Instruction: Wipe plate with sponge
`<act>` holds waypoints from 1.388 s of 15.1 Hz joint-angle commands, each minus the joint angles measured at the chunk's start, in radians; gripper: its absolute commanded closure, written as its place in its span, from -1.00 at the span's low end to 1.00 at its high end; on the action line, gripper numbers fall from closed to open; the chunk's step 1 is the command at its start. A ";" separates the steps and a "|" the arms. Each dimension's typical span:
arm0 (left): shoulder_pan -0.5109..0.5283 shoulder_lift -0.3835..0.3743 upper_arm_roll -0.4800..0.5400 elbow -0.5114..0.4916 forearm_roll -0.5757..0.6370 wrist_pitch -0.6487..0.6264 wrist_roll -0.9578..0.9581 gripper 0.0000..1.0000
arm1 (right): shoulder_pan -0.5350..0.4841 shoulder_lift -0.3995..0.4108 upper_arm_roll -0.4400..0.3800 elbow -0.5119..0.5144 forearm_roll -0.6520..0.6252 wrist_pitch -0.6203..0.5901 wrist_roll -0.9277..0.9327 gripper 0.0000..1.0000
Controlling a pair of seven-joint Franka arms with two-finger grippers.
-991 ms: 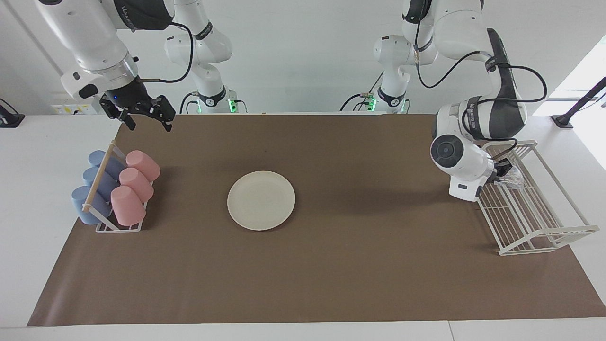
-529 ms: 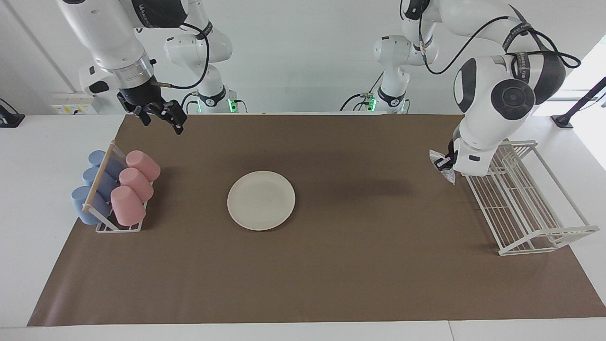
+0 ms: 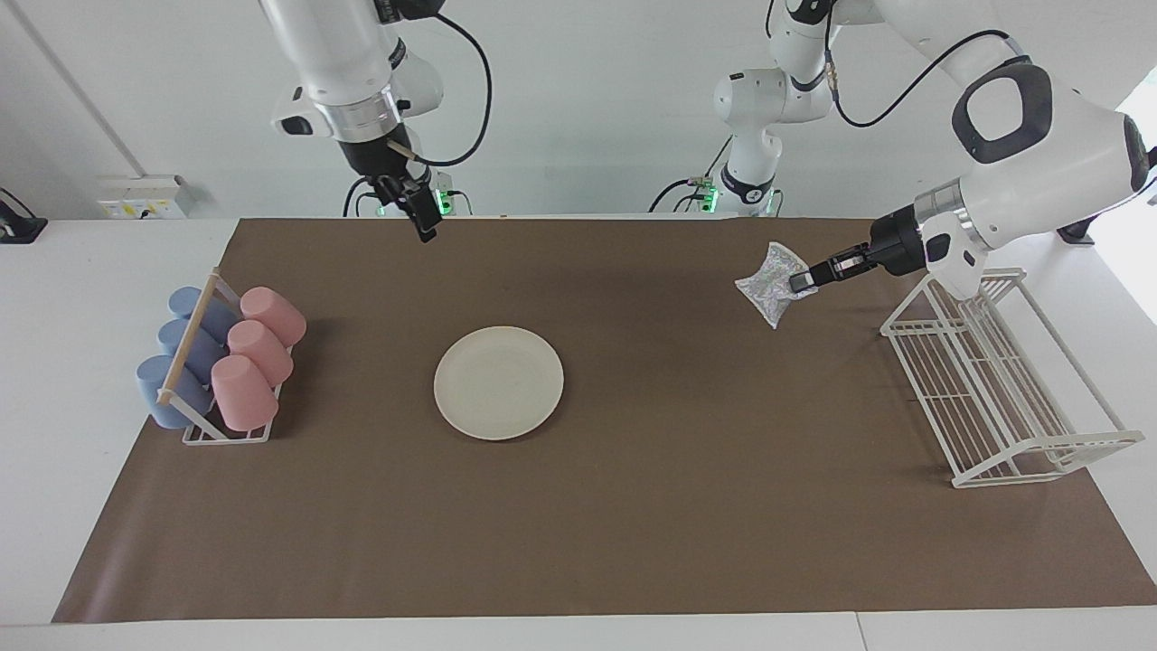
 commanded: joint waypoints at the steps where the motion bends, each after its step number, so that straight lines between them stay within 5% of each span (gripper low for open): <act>1: 0.008 -0.130 -0.003 -0.237 -0.172 0.067 0.146 1.00 | 0.065 -0.025 0.026 -0.017 0.011 -0.002 0.278 -1.00; 14: -0.068 -0.462 -0.009 -0.838 -0.743 0.162 0.723 1.00 | 0.138 -0.041 0.035 -0.035 0.037 0.005 0.405 -1.00; 21: -0.199 -0.613 -0.010 -1.055 -0.888 0.242 0.909 1.00 | 0.191 -0.054 0.050 -0.052 0.103 0.057 0.540 -1.00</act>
